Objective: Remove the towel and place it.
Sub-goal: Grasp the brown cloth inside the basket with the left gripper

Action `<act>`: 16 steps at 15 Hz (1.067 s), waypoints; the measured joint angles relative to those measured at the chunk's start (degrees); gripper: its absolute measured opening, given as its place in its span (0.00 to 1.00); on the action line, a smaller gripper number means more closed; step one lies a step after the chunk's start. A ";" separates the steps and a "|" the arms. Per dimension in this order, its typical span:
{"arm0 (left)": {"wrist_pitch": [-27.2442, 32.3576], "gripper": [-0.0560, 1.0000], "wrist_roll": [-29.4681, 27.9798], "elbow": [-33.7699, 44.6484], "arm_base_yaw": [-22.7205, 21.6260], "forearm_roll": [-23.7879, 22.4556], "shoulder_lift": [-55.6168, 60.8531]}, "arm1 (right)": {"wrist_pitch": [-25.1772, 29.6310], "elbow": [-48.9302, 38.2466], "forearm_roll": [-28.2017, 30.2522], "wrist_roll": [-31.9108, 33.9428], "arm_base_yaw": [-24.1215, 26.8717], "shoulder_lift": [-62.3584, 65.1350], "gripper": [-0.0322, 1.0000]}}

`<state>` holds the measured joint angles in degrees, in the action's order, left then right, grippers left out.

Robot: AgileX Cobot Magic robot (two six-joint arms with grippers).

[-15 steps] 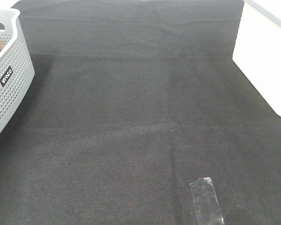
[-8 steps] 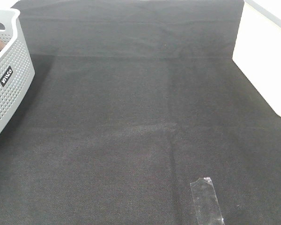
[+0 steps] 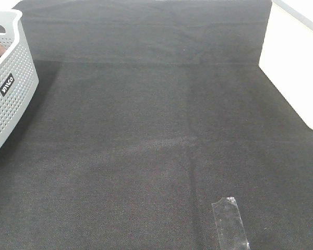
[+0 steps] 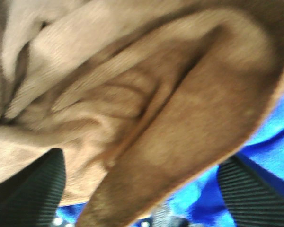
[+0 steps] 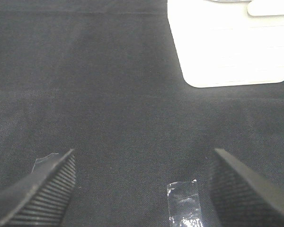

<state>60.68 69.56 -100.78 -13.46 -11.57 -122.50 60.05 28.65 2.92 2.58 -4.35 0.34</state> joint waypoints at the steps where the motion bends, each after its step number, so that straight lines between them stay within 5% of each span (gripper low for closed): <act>1: 0.63 0.79 -0.46 0.00 0.00 0.06 0.00 | 0.00 0.00 0.00 0.00 0.00 0.00 0.72; 4: 0.52 0.59 -2.01 0.00 0.00 -0.06 0.00 | 0.00 0.00 0.00 0.00 0.00 0.00 0.72; 8: -1.26 0.08 -9.74 -0.06 0.00 -1.09 0.00 | 0.00 0.00 0.00 0.00 0.00 0.00 0.72; 13: 0.69 0.05 -14.61 -0.29 0.74 -1.38 0.86 | 0.00 0.00 0.00 0.00 0.00 0.00 0.72; 16: -0.46 0.05 -26.41 -4.35 3.61 -1.38 4.98 | 0.00 0.00 0.00 0.00 0.00 0.00 0.72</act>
<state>60.22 43.14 -105.14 -9.85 -12.95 -117.51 60.05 28.65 2.92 2.58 -4.35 0.34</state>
